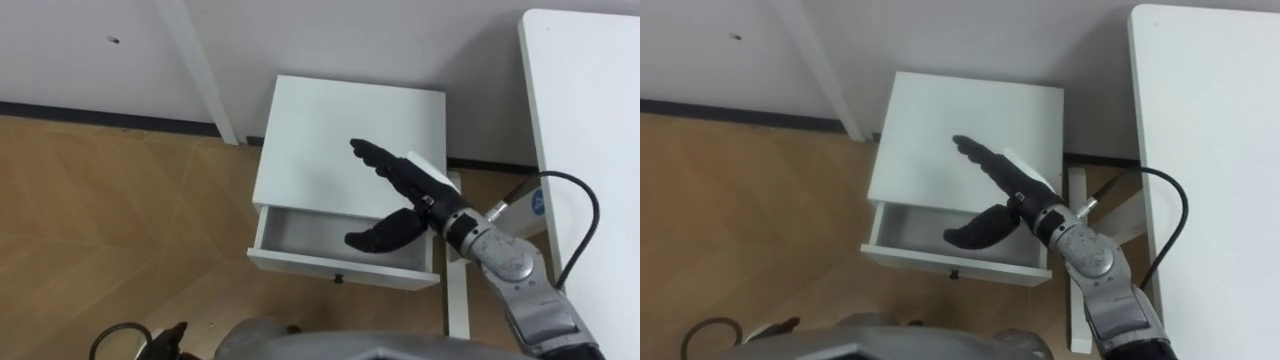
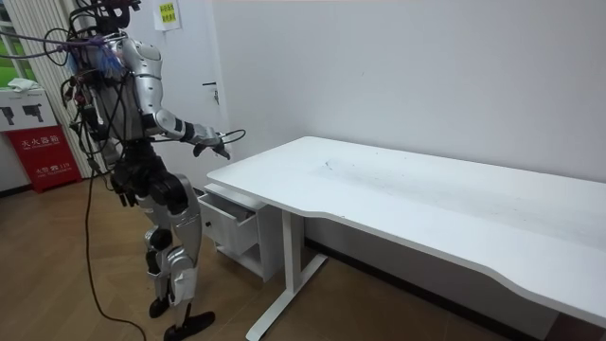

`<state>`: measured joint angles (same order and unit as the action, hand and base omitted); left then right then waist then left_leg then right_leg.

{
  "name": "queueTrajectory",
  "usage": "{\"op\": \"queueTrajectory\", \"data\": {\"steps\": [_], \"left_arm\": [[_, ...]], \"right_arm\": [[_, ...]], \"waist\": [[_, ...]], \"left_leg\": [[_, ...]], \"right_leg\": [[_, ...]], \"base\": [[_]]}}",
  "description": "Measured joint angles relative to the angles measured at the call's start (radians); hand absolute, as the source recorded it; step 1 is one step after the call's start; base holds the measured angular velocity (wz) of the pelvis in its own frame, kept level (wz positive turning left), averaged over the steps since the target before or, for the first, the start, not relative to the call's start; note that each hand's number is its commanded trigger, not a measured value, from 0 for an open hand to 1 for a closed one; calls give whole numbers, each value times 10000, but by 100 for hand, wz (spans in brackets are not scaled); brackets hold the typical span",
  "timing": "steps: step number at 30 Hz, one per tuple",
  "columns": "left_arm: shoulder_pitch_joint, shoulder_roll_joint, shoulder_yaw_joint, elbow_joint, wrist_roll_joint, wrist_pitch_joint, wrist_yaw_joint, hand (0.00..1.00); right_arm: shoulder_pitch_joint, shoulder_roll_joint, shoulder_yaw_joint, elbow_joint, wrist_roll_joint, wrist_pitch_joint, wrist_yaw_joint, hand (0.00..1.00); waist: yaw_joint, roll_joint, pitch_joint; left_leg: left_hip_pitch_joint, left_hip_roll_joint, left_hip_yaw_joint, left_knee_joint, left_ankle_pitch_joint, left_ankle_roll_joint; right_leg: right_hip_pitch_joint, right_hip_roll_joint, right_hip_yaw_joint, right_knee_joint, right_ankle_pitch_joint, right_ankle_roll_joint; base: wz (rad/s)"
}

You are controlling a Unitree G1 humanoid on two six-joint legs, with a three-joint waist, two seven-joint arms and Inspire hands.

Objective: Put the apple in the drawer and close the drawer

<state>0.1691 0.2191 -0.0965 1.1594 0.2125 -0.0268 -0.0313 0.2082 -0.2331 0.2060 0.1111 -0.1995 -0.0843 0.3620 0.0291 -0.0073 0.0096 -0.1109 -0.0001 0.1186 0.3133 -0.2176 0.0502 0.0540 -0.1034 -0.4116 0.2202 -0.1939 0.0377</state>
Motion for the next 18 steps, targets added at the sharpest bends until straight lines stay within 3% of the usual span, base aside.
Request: {"op": "queueTrajectory", "data": {"steps": [18], "left_arm": [[30, -11, -55, -12, -40, -1, 8, 0]], "right_arm": [[18, -3, 77, -1, 20, 0, -31, 0]], "waist": [[15, -16, -7]], "left_leg": [[-9, 33, 91, 70, 0, 2]], "right_leg": [[6, -2, 30, 21, 0, 0]], "base": [[-1]]}}
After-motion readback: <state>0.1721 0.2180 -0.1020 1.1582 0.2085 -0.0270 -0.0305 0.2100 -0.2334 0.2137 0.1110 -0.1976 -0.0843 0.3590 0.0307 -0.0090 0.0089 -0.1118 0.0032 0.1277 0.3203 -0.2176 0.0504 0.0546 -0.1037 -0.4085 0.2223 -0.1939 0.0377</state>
